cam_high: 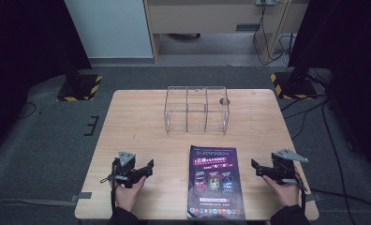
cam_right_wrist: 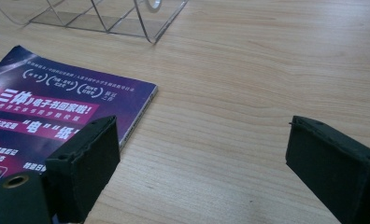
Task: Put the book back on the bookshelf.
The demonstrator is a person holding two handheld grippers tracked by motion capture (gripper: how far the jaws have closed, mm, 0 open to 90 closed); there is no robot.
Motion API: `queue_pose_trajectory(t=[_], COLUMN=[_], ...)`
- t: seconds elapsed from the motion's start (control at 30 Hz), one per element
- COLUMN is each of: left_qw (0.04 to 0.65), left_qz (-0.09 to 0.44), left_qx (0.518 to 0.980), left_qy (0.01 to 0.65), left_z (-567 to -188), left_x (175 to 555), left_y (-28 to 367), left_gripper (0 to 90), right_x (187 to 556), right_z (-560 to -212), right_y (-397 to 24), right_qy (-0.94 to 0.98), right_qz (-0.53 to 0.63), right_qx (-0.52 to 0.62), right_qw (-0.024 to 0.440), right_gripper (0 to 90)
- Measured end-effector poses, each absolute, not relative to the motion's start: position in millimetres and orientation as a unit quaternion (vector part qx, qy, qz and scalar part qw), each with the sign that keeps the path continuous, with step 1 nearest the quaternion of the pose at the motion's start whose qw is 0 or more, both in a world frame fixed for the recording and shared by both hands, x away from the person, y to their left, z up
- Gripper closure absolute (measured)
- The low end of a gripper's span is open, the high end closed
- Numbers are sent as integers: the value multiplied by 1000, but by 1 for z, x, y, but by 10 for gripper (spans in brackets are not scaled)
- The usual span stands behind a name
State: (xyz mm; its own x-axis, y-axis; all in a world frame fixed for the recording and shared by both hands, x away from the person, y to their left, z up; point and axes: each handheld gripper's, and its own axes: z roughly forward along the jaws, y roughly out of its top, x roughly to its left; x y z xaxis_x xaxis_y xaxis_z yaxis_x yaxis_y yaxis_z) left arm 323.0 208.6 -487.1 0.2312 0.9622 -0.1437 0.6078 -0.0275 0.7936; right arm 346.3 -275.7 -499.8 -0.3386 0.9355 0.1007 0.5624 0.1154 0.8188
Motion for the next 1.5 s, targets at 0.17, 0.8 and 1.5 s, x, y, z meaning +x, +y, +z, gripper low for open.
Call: queue_pose_trajectory(t=[0.17,0.8,1.5], left_qw=[393,402,396], left_qz=[225,217,193], left_qx=[691,712,740], left_qy=[564,533,509], left_z=[-486,-482,-491], left_x=[322,325,324], left_y=[195,153,115], left_gripper=[238,260,316], right_x=[345,342,336], right_z=[-494,-494,-502], right_y=[-271,-256,-239], right_qy=[709,721,738], right_qz=[414,412,414], right_qx=[522,510,493], right_qw=[230,223,204], right_gripper=[99,107,118])
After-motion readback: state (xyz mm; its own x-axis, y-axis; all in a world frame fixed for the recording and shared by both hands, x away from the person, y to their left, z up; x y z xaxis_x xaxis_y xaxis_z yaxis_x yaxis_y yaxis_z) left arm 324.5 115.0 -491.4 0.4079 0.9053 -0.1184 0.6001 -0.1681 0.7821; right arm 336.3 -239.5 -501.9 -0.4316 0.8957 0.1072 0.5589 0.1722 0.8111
